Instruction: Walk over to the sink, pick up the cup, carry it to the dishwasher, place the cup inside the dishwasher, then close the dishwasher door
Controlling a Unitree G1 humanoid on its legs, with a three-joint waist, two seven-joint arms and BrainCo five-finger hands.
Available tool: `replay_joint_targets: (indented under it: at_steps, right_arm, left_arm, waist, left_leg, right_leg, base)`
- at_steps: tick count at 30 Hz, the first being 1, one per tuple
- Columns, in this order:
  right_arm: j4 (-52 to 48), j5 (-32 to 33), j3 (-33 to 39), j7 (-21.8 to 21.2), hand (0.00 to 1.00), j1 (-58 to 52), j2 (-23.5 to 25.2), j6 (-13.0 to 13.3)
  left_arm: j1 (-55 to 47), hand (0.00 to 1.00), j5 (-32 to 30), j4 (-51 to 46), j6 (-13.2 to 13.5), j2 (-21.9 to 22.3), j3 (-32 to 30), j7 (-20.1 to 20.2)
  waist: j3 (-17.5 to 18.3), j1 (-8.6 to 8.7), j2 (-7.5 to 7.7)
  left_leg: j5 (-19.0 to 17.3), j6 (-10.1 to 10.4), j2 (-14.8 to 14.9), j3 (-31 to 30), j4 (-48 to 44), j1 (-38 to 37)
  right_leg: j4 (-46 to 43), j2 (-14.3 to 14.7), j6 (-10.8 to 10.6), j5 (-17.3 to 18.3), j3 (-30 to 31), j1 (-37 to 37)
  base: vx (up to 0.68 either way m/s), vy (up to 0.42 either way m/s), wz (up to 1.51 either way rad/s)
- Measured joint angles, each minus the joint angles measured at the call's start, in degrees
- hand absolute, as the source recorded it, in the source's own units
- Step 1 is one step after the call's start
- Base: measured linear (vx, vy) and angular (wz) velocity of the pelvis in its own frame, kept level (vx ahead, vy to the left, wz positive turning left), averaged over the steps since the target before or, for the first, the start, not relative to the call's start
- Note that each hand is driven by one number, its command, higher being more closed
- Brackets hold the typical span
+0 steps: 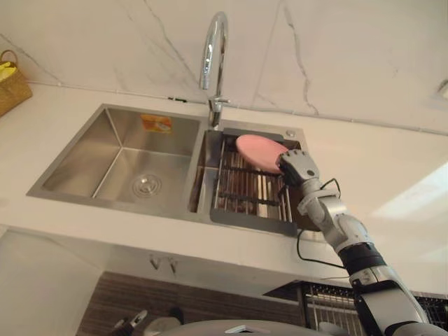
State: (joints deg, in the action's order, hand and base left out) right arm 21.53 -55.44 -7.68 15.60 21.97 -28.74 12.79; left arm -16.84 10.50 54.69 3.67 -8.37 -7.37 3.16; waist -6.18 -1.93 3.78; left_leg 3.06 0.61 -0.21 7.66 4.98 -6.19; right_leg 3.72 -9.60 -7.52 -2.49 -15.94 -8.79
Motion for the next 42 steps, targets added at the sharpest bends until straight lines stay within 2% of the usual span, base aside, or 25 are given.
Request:
replay_joint_targets:
  at_steps: [9,12,17,26,39,42]
  right_arm:
    - [-2.9,2.4,1.7,-0.2,1.00,-1.7,-0.2,1.2]
    - [-2.9,4.5,1.8,-0.3,1.00,-1.7,-0.3,1.3]
    - [-2.9,4.5,2.3,-0.8,1.00,-1.7,-0.3,2.1]
    - [-4.1,4.5,2.4,-0.8,1.00,-1.7,-0.7,2.2]
    - [-14.1,4.5,6.3,-0.8,1.00,-3.1,-2.1,4.6]
    - [-16.6,4.5,6.7,-1.9,1.00,-4.4,-3.3,5.6]
  left_arm:
    - [-0.3,0.00,0.6,0.0,0.9,0.5,-0.5,-0.5]
    - [-0.3,0.00,0.6,0.0,1.1,0.5,-0.5,-0.6]
    - [-0.7,0.00,0.7,0.0,1.2,0.7,-0.5,-0.8]
    - [-0.8,0.00,0.7,0.0,1.2,0.7,-0.6,-1.2]
    - [-1.0,0.00,0.7,0.1,2.2,0.9,-1.5,-1.2]
    - [-1.4,0.00,0.6,0.1,2.7,1.3,-1.5,-1.1]
  waist:
    - [0.1,0.54,-0.20]
    - [0.4,0.56,-0.62]
    - [0.8,0.56,-1.38]
    - [0.8,0.57,-1.38]
    - [0.9,1.14,-1.14]
    - [1.1,1.50,-0.85]
  left_leg:
    - [-0.3,0.0,0.1,0.9,0.0,-0.7]
    - [-0.3,0.0,0.1,1.0,0.0,-0.8]
    - [-0.6,0.3,0.1,1.1,0.0,-0.8]
    - [-0.6,0.2,0.1,0.8,0.0,-0.8]
    - [-0.4,-0.2,0.0,0.3,0.0,-0.9]
    - [-0.3,-0.3,0.0,0.3,0.0,-0.9]
  right_leg:
    - [-0.1,0.1,0.0,0.0,1.2,0.0]
    - [-0.2,0.1,0.0,0.0,1.2,0.0]
    - [-0.2,0.1,0.5,0.3,1.2,0.0]
    - [-0.2,0.1,0.1,0.1,1.0,0.0]
    - [-0.1,0.1,0.1,0.1,0.9,-0.1]
    - [-0.2,0.0,0.0,0.1,0.9,-0.1]
  base:
    - [-0.01,-0.008,-0.06]
    - [-0.04,-0.008,-0.01]
    - [-0.02,-0.005,0.00]
    - [0.00,0.000,0.00]
    - [0.00,0.000,0.00]
    - [0.00,0.000,0.00]
